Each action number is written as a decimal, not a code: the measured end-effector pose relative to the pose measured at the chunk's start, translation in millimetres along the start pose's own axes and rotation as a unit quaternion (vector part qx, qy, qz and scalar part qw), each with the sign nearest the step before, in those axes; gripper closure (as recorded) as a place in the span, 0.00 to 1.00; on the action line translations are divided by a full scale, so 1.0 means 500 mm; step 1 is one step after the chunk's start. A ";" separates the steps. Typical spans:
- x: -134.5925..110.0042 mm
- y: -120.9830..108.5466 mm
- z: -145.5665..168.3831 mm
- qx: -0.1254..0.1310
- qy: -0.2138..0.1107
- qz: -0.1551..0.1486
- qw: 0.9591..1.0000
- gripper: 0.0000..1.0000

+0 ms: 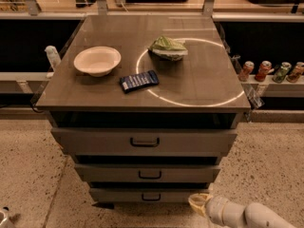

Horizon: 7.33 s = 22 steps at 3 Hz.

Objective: Open bottom drawer

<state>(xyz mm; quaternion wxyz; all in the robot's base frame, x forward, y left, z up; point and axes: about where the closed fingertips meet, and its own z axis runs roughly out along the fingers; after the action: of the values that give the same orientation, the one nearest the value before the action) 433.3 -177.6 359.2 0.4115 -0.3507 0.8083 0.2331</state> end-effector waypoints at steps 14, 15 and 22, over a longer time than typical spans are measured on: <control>0.118 -0.191 0.248 0.039 -0.138 0.005 0.990 1.00; 0.087 -0.220 0.258 0.063 -0.147 -0.011 0.987 1.00; 0.105 -0.192 0.279 0.032 -0.075 -0.125 0.989 1.00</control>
Offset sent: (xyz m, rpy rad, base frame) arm 0.0452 0.0013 -0.0587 0.3536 0.0269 0.2097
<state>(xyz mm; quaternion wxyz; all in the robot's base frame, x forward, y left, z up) 554.5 -166.6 229.9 0.5080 -0.4169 0.7321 0.1793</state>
